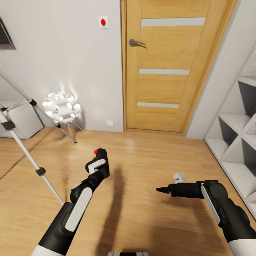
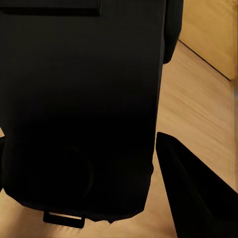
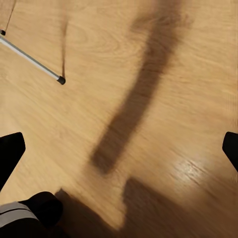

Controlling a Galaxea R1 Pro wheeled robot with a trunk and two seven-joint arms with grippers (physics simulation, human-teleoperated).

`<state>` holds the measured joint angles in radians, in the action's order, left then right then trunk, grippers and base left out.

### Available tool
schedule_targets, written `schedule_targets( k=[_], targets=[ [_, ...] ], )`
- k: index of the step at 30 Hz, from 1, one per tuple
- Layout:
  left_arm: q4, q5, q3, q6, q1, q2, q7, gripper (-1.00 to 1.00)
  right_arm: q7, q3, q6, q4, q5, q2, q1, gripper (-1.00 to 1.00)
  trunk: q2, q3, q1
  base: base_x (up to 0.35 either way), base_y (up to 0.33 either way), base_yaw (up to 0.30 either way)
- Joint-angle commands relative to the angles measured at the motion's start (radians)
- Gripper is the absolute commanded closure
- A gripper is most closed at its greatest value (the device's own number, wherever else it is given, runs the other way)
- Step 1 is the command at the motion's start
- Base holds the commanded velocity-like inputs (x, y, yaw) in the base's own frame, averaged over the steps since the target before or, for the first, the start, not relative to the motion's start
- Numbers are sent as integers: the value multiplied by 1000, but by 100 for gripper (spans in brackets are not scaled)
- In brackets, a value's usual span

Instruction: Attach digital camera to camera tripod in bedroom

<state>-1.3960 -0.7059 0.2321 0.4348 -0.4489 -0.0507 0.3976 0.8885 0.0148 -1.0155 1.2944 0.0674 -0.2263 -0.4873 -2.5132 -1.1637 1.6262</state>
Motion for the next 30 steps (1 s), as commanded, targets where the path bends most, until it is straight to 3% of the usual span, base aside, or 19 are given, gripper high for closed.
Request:
schedule_targets(
  k=[1, 30],
  targets=[
    [-1, -9, 1, 2, -1, 0, 7, 100, -2, 1, -8, 0, 6, 0, 0, -100, 0, 3, -1, 0, 0, 0],
    [-1, -10, 1, 2, 0, 0, 7, 100, -2, -1, -8, 0, 5, 1, 0, -100, 7, 115, -14, 0, 0, 0]
  ],
)
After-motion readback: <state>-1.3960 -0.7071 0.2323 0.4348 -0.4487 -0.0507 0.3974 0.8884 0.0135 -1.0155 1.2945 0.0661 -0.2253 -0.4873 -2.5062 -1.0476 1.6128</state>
